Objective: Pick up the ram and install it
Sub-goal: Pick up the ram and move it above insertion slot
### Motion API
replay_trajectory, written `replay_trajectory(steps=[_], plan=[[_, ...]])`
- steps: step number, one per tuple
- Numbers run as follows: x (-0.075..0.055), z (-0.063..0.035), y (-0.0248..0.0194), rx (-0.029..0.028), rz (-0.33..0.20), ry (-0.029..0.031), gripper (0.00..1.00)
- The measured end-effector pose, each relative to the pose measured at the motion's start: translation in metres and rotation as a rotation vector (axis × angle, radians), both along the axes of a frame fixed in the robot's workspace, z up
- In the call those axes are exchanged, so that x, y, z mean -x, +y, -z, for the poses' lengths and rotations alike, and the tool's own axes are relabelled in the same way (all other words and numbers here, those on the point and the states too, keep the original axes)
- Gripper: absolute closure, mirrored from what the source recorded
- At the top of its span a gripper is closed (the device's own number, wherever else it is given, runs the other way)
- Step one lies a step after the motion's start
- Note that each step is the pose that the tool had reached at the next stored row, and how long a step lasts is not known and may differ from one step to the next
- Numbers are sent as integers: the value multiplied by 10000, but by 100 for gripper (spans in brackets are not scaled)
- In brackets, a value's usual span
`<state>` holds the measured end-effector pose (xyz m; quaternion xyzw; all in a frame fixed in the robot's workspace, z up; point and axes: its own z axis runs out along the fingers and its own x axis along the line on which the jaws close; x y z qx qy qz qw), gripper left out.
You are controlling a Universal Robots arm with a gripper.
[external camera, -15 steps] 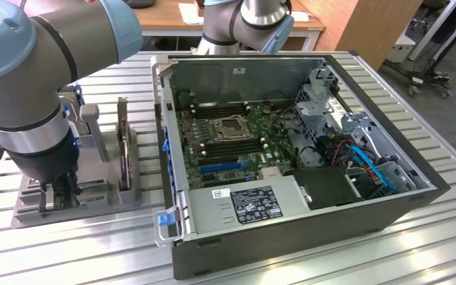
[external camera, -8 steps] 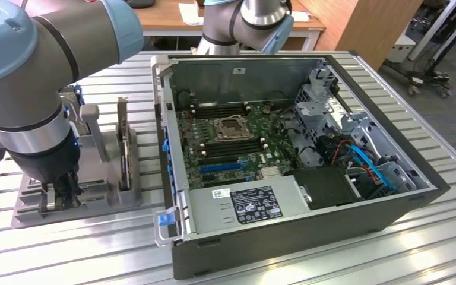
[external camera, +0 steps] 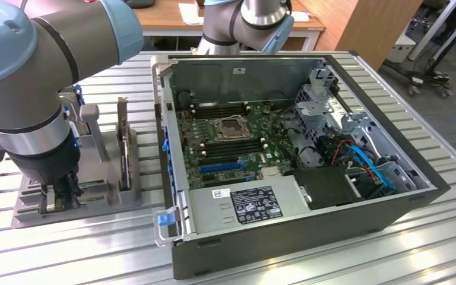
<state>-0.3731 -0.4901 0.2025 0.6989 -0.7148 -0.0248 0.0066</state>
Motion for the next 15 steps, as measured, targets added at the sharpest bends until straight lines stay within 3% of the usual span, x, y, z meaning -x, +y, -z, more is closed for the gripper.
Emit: replay_trajectory(steps=[15], plan=[[-36,28,0,3,-18,-2,71]])
